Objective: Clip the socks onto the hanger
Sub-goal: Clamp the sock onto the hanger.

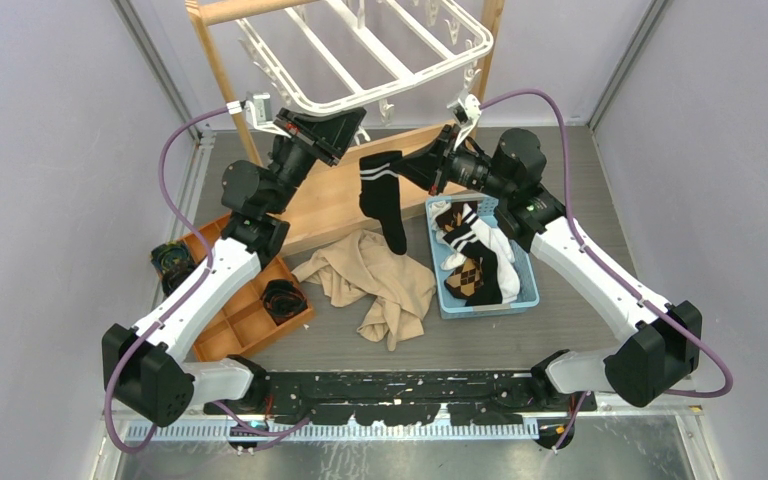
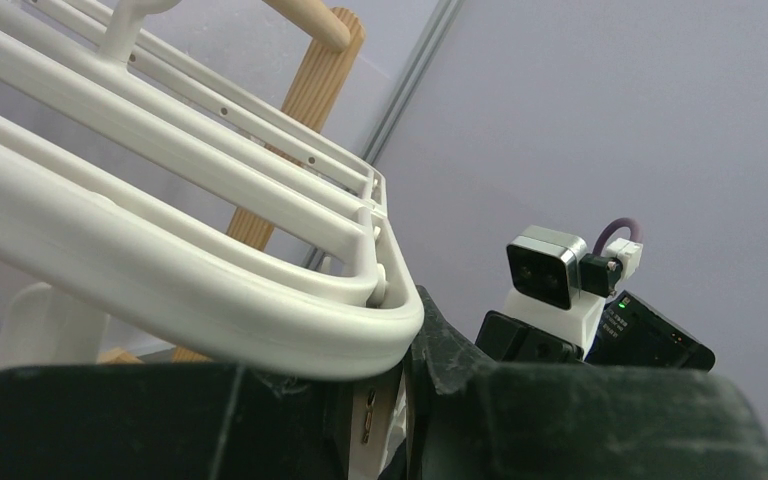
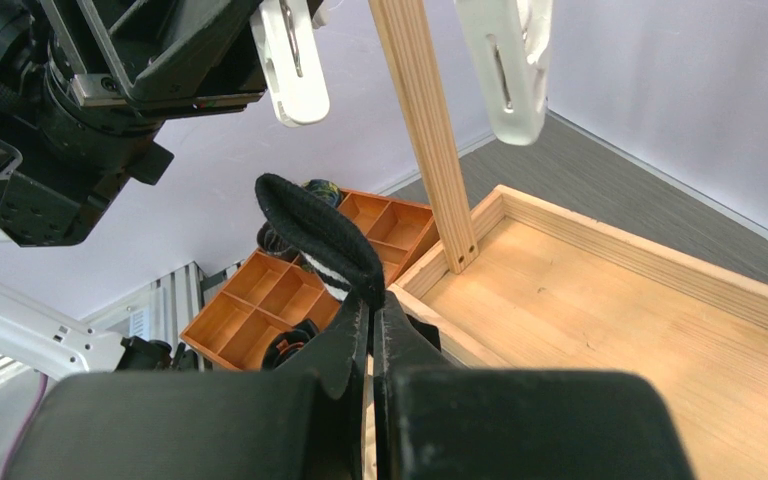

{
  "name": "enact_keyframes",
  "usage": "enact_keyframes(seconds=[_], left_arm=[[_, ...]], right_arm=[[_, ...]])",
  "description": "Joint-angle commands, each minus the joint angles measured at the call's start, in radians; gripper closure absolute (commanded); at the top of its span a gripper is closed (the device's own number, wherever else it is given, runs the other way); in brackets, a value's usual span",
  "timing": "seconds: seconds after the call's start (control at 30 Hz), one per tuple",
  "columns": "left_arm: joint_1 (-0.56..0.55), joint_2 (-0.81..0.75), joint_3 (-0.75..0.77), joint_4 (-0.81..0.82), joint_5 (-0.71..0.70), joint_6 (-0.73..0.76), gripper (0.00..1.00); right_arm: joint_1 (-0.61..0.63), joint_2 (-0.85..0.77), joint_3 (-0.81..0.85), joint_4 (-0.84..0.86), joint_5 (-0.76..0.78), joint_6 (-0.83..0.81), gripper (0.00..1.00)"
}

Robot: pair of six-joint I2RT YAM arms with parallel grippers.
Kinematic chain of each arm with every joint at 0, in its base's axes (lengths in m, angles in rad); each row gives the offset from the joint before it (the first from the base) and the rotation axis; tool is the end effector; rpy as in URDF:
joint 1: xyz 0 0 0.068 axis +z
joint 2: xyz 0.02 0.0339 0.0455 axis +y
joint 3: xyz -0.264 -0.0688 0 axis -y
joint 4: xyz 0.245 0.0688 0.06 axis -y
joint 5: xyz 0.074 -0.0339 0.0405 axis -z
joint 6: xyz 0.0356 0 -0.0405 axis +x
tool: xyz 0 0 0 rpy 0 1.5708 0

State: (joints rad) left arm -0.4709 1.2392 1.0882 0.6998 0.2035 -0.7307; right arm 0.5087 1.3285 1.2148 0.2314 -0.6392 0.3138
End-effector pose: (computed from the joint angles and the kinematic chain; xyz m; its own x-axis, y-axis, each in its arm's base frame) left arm 0.2446 -0.1326 0.4424 -0.0529 -0.7065 -0.7057 0.7556 0.4338 -0.4909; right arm 0.2593 0.1689 0.4136 -0.1828 0.1817 -0.9662 -0.8956 0.3746 0.2399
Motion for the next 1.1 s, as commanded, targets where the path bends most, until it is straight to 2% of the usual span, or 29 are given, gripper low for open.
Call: enact_keyframes(seconds=[0.0,0.2,0.27,0.4,0.47,0.57,0.63,0.8,0.93,1.07], left_arm=[[0.003,-0.011,0.018,0.031,0.01,-0.001,0.94],[0.003,-0.011,0.02,0.012,-0.005,0.001,0.94],[0.003,-0.012,0.019,0.003,-0.014,0.003,0.94],[0.003,-0.015,0.022,-0.018,-0.035,0.009,0.94],[0.003,-0.016,0.022,-0.024,-0.041,0.01,0.94],[0.003,-0.019,0.02,-0.03,-0.055,0.011,0.94],[0.003,-0.021,0.017,-0.033,-0.063,0.011,0.94],[0.003,-0.027,0.012,-0.039,-0.071,0.01,0.95],[0.003,-0.033,0.004,-0.041,-0.081,0.011,0.95],[0.003,-0.038,-0.002,-0.045,-0.087,0.011,0.95]], right_arm=[[0.007,-0.017,0.051,0.033,0.039,0.001,0.99],[0.064,-0.063,0.078,-0.162,0.156,-0.226,0.99],[0.116,-0.086,0.076,-0.21,0.23,-0.359,0.99],[0.178,-0.125,0.044,-0.224,0.387,-0.479,0.99],[0.217,-0.136,0.038,-0.224,0.515,-0.504,0.99],[0.292,-0.113,0.097,-0.312,0.682,-0.518,0.99],[0.362,-0.093,0.118,-0.321,0.824,-0.547,0.99],[0.473,-0.052,0.138,-0.285,1.049,-0.639,0.99],[0.508,-0.025,0.161,-0.252,1.181,-0.63,0.99],[0.517,-0.007,0.17,-0.191,1.244,-0.607,0.99]])
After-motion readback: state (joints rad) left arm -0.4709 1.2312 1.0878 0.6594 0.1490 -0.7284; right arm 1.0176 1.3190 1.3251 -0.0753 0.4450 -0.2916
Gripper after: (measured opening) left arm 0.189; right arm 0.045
